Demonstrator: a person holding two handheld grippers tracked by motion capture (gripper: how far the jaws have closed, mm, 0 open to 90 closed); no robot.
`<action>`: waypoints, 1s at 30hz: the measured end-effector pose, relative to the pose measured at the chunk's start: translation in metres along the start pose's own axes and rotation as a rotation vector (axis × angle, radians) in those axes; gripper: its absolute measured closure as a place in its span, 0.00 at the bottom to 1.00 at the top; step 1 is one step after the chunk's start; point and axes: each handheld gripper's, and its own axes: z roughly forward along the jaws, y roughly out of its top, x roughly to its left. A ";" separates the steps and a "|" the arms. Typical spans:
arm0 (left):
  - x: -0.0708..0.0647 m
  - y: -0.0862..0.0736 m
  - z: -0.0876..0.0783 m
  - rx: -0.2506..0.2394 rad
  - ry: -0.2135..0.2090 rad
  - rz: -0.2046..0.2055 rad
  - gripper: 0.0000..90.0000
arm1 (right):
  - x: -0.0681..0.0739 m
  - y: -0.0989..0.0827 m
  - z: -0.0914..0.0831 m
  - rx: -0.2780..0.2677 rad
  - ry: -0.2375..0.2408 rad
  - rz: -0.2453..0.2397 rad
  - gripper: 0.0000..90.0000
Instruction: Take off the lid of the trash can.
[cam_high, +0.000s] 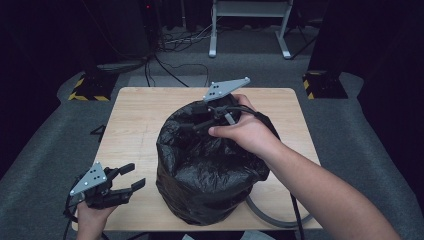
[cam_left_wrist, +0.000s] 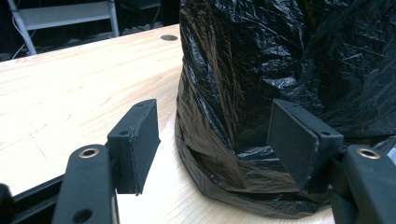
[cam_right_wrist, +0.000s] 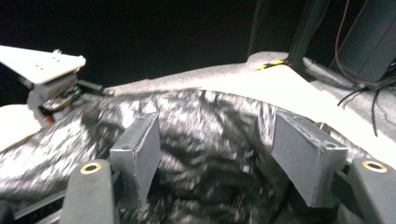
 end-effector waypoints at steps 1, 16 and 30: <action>0.000 0.000 0.000 0.002 0.000 -0.003 0.38 | 0.000 0.001 0.004 -0.002 0.007 -0.003 0.36; 0.001 -0.001 0.000 0.006 -0.001 0.006 0.38 | 0.007 -0.018 0.053 0.165 0.040 -0.051 0.34; 0.001 -0.001 -0.001 -0.001 0.000 -0.006 0.38 | 0.005 -0.027 0.063 0.247 0.061 -0.058 0.34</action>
